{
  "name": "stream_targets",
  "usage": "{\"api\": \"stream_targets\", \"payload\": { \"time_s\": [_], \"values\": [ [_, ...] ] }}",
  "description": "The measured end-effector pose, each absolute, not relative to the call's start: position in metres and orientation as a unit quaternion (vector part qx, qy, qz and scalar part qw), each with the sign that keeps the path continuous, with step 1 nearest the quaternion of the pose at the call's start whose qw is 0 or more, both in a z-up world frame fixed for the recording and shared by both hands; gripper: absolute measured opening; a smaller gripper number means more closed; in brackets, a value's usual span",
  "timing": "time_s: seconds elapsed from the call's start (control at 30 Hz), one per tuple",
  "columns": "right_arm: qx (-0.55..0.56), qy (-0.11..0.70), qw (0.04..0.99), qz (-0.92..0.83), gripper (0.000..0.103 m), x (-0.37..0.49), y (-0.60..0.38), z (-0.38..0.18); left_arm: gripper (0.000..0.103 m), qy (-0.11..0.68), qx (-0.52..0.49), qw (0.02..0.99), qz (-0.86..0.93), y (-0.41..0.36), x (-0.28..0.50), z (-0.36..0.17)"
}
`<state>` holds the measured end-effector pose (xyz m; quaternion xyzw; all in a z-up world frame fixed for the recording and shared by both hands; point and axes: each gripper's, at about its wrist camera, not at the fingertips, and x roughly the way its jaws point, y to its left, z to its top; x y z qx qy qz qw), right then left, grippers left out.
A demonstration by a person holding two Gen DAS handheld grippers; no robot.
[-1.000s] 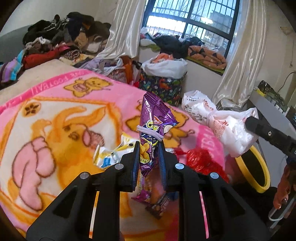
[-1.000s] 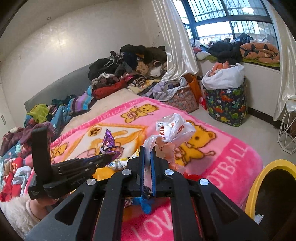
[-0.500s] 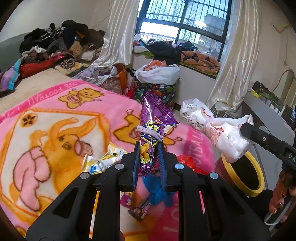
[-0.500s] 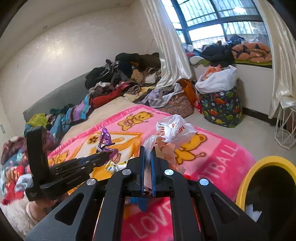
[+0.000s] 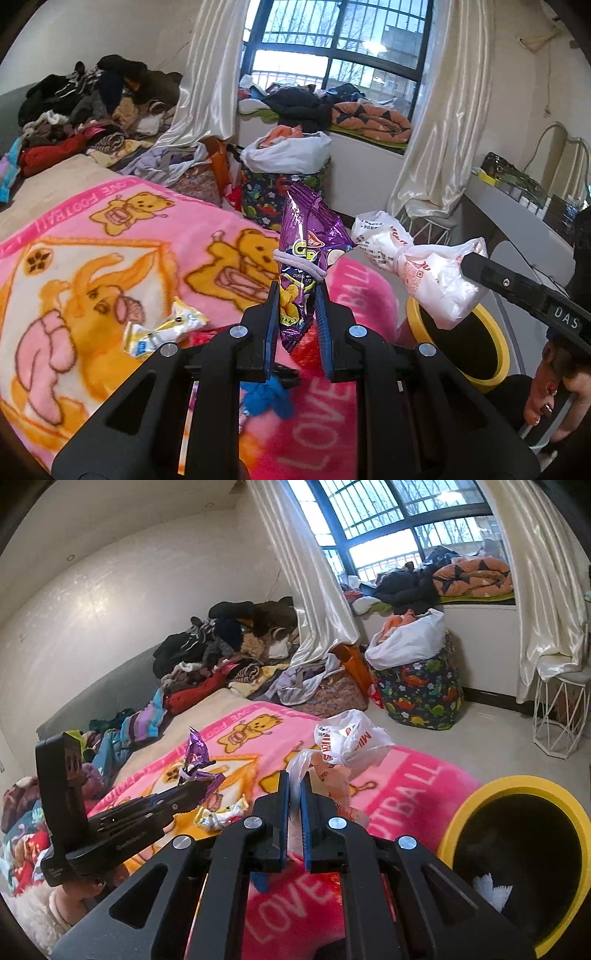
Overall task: Collect trash
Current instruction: 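Carry the purple wrapper and white bag over the yellow-rimmed bin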
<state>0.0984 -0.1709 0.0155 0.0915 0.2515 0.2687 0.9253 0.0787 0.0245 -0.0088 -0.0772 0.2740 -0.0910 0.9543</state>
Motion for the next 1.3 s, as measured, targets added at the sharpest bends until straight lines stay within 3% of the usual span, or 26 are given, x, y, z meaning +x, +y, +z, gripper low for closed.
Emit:
{"api": "stream_targets", "payload": {
  "time_s": [1.3],
  "values": [
    [0.171,0.235,0.944,0.156,0.006,0.064,-0.302,0.007,0.013,0.277,-0.010,0.937,-0.212,-0.100,0.088,-0.002]
  ]
}}
